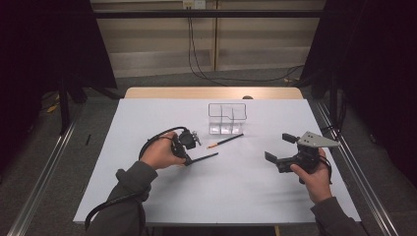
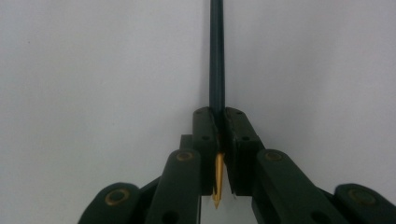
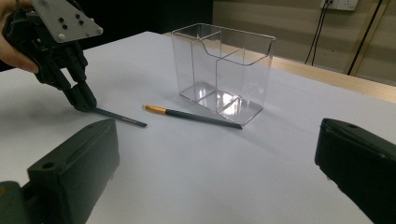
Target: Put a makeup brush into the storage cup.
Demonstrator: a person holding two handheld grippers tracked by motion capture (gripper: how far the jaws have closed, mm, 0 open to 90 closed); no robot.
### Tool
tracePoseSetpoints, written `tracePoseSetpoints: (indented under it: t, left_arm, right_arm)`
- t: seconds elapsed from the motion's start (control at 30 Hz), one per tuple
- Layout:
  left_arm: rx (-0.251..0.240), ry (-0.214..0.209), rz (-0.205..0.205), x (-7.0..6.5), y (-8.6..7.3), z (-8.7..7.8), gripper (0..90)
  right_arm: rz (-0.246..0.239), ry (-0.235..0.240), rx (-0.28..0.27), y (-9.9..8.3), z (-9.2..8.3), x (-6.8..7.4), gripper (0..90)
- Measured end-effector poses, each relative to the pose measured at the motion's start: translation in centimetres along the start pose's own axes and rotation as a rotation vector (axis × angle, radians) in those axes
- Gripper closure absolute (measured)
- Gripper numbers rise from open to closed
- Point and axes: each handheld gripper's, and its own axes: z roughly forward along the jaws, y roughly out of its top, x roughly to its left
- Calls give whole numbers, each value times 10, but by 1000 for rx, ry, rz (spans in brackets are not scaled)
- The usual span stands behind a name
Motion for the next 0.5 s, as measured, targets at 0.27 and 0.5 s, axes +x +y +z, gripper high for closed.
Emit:
tracePoseSetpoints:
  t: [0.27, 0.5]
  left_arm:
    - [5, -11, 9, -4, 4, -7, 839]
    - [-12, -29, -4, -7, 9, -14, 839]
  right_arm:
    - [-12, 8, 25, 0, 2, 1, 0]
    - [-16, 57, 65, 4, 6, 3, 0]
